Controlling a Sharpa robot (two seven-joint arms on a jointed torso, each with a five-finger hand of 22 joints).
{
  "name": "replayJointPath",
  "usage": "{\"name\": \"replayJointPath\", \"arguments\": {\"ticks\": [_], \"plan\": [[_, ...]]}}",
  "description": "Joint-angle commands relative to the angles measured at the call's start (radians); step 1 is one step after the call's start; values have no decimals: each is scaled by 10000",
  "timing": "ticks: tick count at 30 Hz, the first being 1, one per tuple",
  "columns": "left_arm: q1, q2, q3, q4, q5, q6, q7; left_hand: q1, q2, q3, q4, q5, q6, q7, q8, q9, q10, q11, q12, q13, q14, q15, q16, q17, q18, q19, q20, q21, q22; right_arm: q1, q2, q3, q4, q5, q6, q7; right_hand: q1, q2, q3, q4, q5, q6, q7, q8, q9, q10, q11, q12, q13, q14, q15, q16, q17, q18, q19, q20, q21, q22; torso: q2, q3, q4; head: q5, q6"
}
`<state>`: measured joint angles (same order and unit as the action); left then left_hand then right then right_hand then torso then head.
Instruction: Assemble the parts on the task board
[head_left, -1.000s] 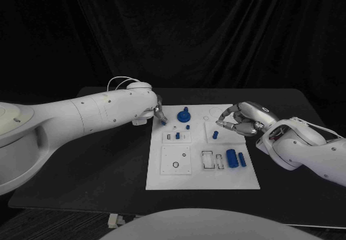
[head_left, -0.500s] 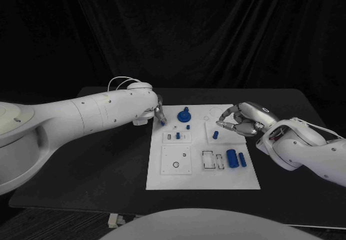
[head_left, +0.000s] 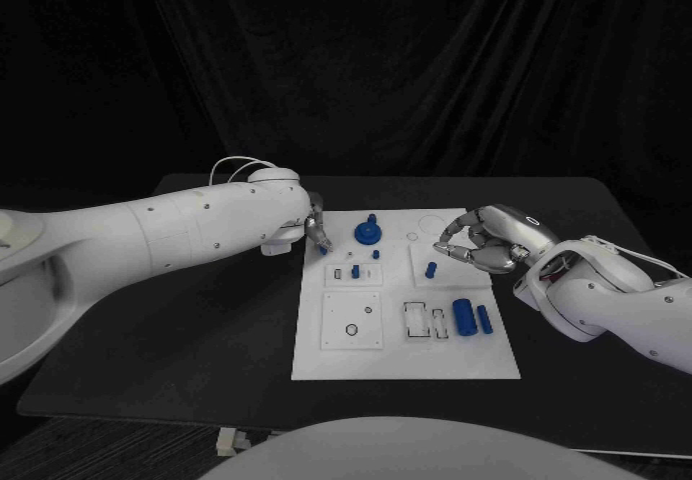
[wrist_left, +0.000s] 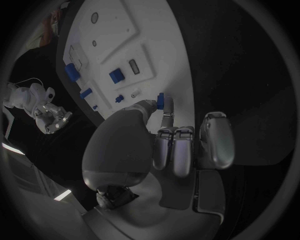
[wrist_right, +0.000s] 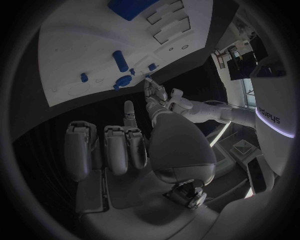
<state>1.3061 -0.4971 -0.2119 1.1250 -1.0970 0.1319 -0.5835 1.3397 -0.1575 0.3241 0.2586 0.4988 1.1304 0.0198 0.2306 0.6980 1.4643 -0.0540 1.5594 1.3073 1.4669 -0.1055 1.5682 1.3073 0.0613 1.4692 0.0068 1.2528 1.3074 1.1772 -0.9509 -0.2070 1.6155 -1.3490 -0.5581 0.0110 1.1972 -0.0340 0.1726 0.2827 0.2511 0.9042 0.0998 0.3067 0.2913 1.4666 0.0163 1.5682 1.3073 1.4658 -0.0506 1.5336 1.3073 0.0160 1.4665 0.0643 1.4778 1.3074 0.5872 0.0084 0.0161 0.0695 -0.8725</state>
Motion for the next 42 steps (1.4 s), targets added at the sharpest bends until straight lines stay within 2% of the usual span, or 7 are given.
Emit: {"name": "replayJointPath", "arguments": {"ticks": [1, 5, 11, 16, 20, 24, 42], "plan": [[128, -206, 9, 564, 736, -878, -609, 228, -66, 1427, -1209, 182, -102, 52, 262, 592, 930, -34, -205, 2411, 1039, -51, 26, 2635, 5, 204, -68, -146, 1807, -19, -2, 10, 9, -62, 47, -162, -17, 45, 36, 49, 66, -25, -11, 53, -15, 1041, 38, 26, 2635, 860, 46, -14, 1816, 118, 519, -3, -73, 2266, -38, 23, -5, 31, -1], [267, -652, 9, 1564, 1323, -1652, -787, -2, -119, 1735, -1319, 186, -264, 53, 458, 900, 929, -18, -218, 2401, 1039, -29, 26, 2635, 11, 197, -39, -198, 1798, -19, -5, 10, 24, -63, 28, -194, -10, 51, 42, 45, 69, -30, -11, 53, -17, 1041, 39, 26, 2635, 858, 47, -17, 1810, 120, 515, -3, -80, 2264, -39, 31, -8, 7, -1], [352, -1181, 6, 2835, 1592, -2246, -1088, -142, -94, 1855, -1331, 138, -356, 56, 553, 1043, 927, -14, -222, 2398, 1039, -20, 26, 2635, 21, 173, -29, -266, 1784, -19, -42, 10, 94, -63, 5, -247, 1, 55, 48, 39, 76, -35, -11, 52, -19, 1041, 39, 26, 2635, 855, 47, -23, 1799, 121, 512, -2, -86, 2262, -25, 25, -10, 58, -1], [371, -1491, 3, 3487, 1662, -2657, -1202, -204, -73, 1927, -1349, 228, -401, 52, 617, 1122, 934, -18, -208, 2408, 1039, -25, 26, 2635, 18, 177, -29, -246, 1791, -19, -65, 10, 144, -63, -19, -274, 48, 52, 65, 16, 101, -45, -10, 53, -24, 1041, 41, 26, 2635, 854, 49, -23, 1803, 121, 512, -1, -86, 2262, -27, 26, -16, 34, -1], [367, -1563, 1, 3671, 1681, -2938, -1223, -245, -65, 1962, -1360, 282, -427, 48, 658, 1171, 947, -24, -177, 2430, 1039, -29, 26, 2635, 13, 186, -32, -219, 1798, -19, -74, 9, 167, -65, -26, -296, 61, 52, 70, 11, 111, -45, -10, 54, -25, 1041, 40, 26, 2635, 853, 49, -26, 1796, 121, 511, -1, -88, 2261, -7, 10, -12, 14, -1], [346, -1559, -1, 3753, 1649, -2915, -1250, -257, -65, 1973, -1368, 298, -438, 47, 670, 1186, 932, -25, -213, 2404, 1039, -30, 26, 2635, 18, 182, -32, -241, 1793, -19, -77, 9, 192, -68, -27, -322, 88, 49, 81, 3, 148, -46, -9, 58, -27, 1041, 41, 26, 2635, 851, 49, -27, 1794, 124, 506, -1, -98, 2258, 13, 3, 8, -40, -1], [27, -1404, -4, 3781, 56, -2261, -1354, -350, 19, 1987, -1402, 428, -568, 65, 727, 1283, 898, -9, -295, 2347, 1039, -21, 26, 2635, 23, 171, -29, -281, 1785, -19, -45, 9, 216, -72, 58, -426, 245, 17, 147, -21, 442, -56, -8, 78, -47, 1041, 41, 26, 2635, 850, 49, -28, 1797, 121, 509, -1, -93, 2261, 11, 0, 3, 74, -1]]}}
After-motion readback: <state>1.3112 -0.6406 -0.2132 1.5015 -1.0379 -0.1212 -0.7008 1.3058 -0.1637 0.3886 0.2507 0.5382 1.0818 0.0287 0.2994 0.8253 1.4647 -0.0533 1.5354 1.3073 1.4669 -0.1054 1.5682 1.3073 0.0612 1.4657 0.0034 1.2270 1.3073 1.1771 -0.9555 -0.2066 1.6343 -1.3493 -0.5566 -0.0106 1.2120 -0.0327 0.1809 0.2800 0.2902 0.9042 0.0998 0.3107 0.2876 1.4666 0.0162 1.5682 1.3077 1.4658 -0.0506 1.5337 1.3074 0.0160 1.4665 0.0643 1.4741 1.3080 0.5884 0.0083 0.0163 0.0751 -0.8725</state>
